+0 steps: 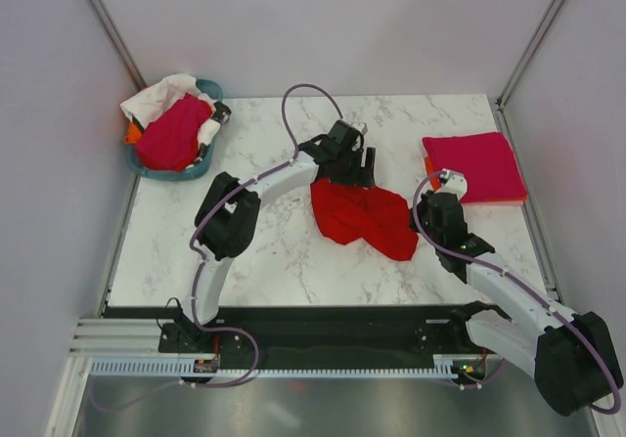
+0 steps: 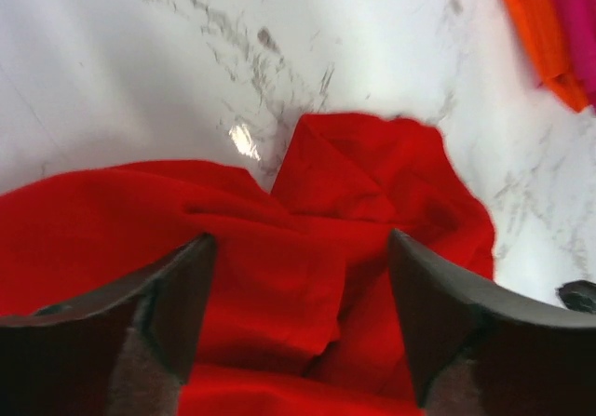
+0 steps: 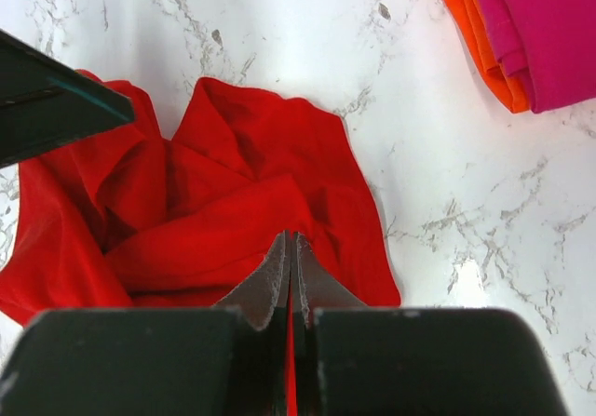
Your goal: Fold and stack the t-shirts
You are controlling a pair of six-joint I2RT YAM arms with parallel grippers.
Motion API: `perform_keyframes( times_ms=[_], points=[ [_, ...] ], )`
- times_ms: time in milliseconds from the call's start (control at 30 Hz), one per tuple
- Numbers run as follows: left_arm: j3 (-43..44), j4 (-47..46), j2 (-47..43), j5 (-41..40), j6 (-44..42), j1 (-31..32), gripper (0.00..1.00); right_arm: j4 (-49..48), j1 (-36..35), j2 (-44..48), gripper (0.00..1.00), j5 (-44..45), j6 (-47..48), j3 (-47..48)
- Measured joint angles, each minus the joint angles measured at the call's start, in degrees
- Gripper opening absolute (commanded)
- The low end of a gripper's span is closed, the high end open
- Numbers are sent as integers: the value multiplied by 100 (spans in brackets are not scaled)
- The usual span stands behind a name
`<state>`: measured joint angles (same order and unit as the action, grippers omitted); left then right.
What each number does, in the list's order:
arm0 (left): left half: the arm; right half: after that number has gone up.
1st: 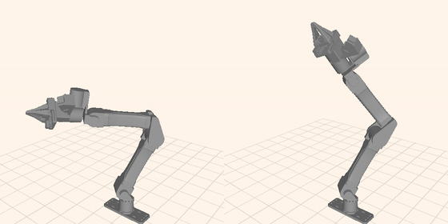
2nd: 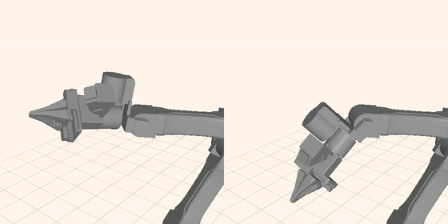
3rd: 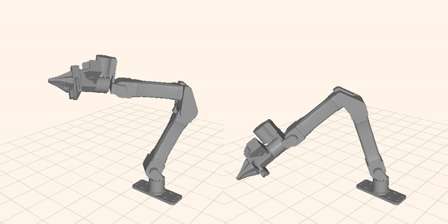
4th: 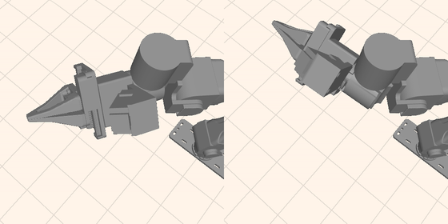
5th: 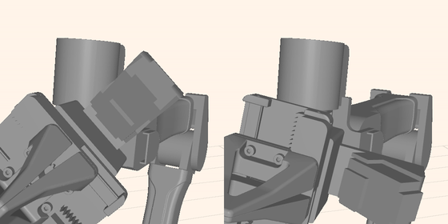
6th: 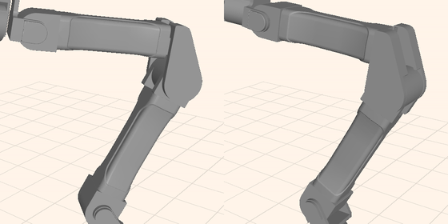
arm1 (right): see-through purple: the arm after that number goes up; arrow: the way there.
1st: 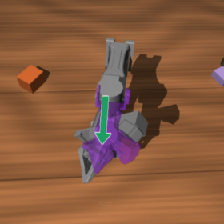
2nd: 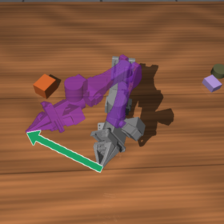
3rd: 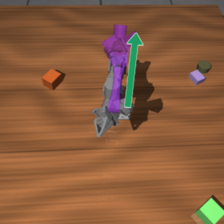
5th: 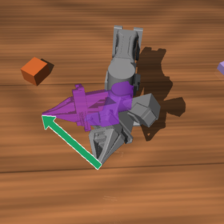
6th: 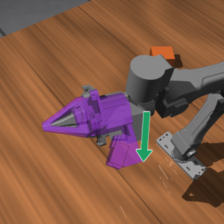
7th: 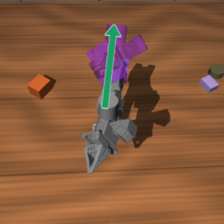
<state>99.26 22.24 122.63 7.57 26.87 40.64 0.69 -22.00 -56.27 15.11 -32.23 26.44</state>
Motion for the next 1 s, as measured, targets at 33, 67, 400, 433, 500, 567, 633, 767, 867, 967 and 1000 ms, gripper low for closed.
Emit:
perform_keyframes(
  times_ms=[33,67,400,433,500,567,633,767,867,967,1000],
  points=[
    [127,98,118,-48,-7,35,74,-7,0,7,0,0,-7,-22],
    [304,286,269,-127,-24,72,71,-9,0,13,0,4,-9,-39],
    [437,973,490,-949,-304,-22,2,-50,0,328,48,271,-68,-59],
    [400,1010,466,-1036,-310,-55,2,-68,0,310,61,271,-92,-59],
    [286,1067,387,-1132,-319,-122,2,-133,0,203,70,225,-87,-59],
    [197,1117,295,-1215,-319,-188,2,-201,0,-37,74,140,-63,-35],
    [140,1161,212,-1305,-321,-251,2,-203,0,-444,74,24,-48,48],
    [-57,1172,-42,-1384,-321,-328,2,-197,0,-1224,73,-203,-50,350],
    [-155,1141,-306,-1344,-321,-345,2,-195,0,-1569,71,-317,-48,640],
    [-186,1091,-514,-1296,-321,-339,2,-201,0,-1777,69,-334,-46,986],
    [-186,1056,-584,-1263,-321,-339,2,-201,0,-1869,67,-330,-44,1150]
  ],
)
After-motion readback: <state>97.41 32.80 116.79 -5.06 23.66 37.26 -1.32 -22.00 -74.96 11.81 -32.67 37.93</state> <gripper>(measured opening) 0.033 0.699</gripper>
